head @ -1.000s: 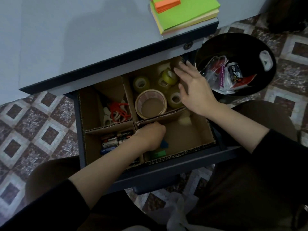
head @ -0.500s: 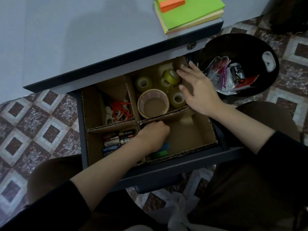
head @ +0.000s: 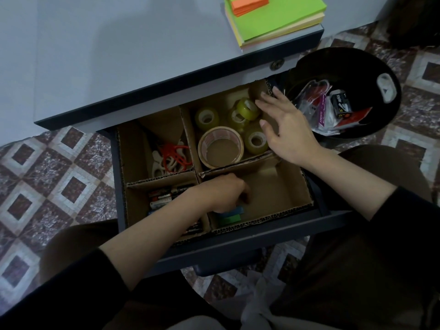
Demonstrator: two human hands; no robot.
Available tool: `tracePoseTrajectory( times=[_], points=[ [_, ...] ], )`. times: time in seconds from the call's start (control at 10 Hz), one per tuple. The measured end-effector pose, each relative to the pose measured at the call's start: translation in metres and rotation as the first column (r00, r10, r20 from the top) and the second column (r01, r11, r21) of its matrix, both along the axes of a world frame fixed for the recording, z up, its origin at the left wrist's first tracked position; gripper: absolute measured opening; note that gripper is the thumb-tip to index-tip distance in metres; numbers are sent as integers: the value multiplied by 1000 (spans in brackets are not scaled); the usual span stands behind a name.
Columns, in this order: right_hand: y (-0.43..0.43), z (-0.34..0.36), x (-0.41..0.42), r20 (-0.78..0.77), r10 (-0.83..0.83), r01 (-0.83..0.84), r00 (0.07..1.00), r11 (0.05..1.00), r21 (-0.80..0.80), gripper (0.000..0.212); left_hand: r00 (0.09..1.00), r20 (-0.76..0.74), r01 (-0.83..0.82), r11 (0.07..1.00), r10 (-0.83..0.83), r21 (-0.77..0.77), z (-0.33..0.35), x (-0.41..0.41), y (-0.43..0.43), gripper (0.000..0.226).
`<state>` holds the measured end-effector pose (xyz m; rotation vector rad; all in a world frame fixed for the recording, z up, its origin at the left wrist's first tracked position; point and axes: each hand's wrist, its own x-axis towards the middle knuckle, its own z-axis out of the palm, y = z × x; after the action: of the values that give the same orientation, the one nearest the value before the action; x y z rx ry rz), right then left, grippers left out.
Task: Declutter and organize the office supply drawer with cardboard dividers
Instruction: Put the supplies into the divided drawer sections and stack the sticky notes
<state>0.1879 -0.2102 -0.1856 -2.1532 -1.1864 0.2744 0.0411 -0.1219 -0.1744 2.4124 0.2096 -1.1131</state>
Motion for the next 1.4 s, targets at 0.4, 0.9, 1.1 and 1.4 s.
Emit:
tracePoseTrajectory(
  times=[0.4, 0.9, 1.1, 1.4],
  points=[
    [1, -1, -1, -1, -4, 4, 1000, 1000, 8, 43, 998, -25, 52, 997, -50, 64, -1, 0, -1, 33],
    [1, 0, -1, 8, -5, 5, 1000, 1000, -1, 42, 1000, -14, 29, 995, -28, 95, 11, -3, -1, 36],
    [1, -4, 0, 47, -6, 5, 999, 1000, 10, 40, 941, 204, -234, 956, 269, -179, 53, -21, 21, 29],
    [-6, 33, -55, 33, 300, -302, 953, 942, 147, 13, 484, 827, -553, 832, 287, 35, 25, -57, 52, 36]
  ],
)
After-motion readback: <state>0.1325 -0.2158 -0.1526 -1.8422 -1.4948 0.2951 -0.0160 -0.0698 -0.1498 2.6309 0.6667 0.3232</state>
